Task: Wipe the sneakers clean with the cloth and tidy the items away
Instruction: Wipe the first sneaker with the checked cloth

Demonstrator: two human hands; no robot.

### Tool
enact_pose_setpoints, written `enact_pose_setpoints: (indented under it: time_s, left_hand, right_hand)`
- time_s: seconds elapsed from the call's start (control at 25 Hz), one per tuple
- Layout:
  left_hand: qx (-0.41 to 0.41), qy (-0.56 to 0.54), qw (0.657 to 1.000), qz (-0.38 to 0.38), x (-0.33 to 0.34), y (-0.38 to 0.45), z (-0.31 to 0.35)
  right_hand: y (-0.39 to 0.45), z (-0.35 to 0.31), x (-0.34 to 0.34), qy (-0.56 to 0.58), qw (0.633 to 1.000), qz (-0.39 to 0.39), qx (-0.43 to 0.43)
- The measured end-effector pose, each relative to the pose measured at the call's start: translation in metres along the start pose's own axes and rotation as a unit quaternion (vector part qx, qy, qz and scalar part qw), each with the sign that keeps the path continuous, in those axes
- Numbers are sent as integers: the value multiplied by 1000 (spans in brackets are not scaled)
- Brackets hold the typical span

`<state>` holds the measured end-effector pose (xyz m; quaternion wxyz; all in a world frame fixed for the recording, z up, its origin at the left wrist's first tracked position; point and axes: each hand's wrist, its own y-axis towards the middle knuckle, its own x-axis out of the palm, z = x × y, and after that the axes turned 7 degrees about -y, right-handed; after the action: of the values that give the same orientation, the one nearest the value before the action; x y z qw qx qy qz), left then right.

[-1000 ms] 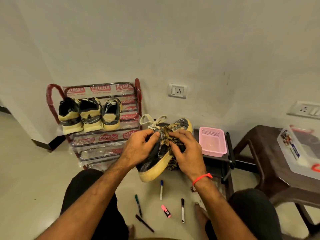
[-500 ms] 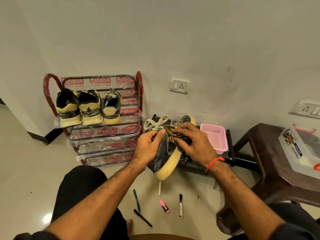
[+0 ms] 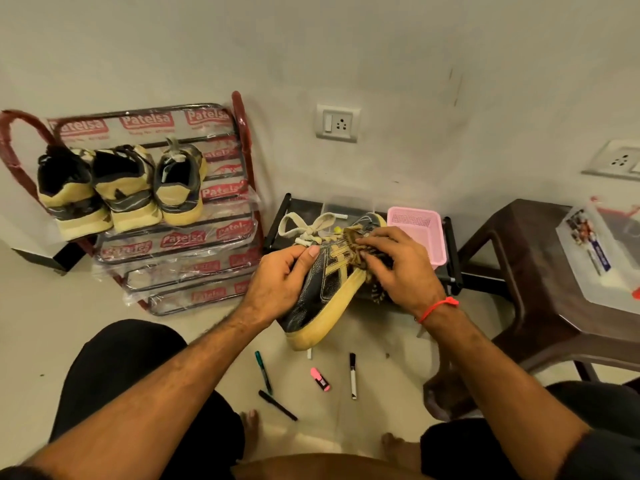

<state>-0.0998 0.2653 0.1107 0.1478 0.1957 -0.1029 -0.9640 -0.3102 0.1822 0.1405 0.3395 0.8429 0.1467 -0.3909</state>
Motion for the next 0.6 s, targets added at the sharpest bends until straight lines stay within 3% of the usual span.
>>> enact_pose_setpoints:
  time_s: [0.2,0.44,0.6]
  left_hand:
    - [23,6,1000,2,-1,1,-1]
    - [-6,-1,1000,16,-9,7,-8]
    - [8,-24,1000,10,-9,15,-28]
  right_hand:
    - [-21,-45,13,40,991,-37,-120]
    - [1,-17,30,59,996,-46,-57]
    - [-4,-21,46,37,994,-45,-88]
